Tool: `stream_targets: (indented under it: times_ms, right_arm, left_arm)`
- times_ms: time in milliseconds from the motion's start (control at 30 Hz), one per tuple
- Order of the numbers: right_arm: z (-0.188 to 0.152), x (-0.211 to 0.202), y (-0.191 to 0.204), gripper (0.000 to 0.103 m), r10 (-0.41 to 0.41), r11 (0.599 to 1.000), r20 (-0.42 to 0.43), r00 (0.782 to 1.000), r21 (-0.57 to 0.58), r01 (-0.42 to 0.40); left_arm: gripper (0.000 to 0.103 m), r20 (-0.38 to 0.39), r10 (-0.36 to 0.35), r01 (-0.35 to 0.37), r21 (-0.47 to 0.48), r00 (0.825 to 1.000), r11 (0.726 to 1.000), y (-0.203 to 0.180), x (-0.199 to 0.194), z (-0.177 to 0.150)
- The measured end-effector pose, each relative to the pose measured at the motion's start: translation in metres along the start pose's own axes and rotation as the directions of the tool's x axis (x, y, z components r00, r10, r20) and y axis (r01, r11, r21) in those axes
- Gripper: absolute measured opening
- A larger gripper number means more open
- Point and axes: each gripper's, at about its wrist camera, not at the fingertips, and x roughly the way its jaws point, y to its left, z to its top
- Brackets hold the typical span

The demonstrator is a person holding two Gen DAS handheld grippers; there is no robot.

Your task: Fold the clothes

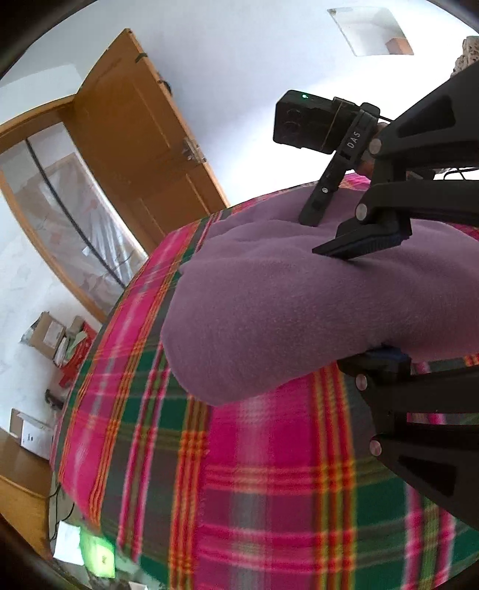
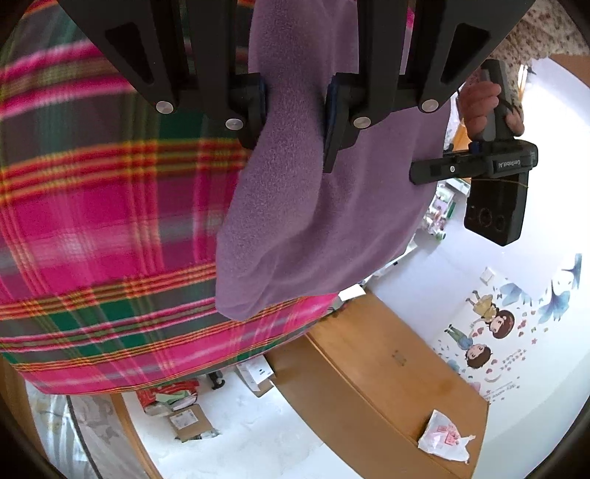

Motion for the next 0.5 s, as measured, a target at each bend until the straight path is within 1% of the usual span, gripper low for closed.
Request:
stream_targets:
  times_ms: [133,267,433,500]
  right_arm:
    - [0.012,0.021,0.000,0.024,0.018,0.999,-0.012,1.000,0.034,-0.018]
    - [0.026,0.042,0.005,0.024,0.009,1.000,-0.008,1.000,0.029,-0.008]
    - [0.043,0.066,0.008,0.024,0.006,0.999,-0.002,1.000,0.043,-0.006]
    - [0.049,0.074,0.010,0.024,-0.003,0.999,0.004,1.000,0.041,0.003]
  left_arm:
    - [0.041,0.017,0.029,-0.029,-0.017,0.999,0.999,0.014,-0.006,0.020]
    - [0.041,0.028,0.053,-0.052,-0.021,0.998,0.998,0.025,-0.008,0.035]
    - [0.041,0.033,0.065,-0.063,-0.040,0.997,0.997,0.043,-0.008,0.055]
    - [0.041,0.030,0.073,-0.072,-0.045,0.997,0.996,0.053,-0.002,0.064]
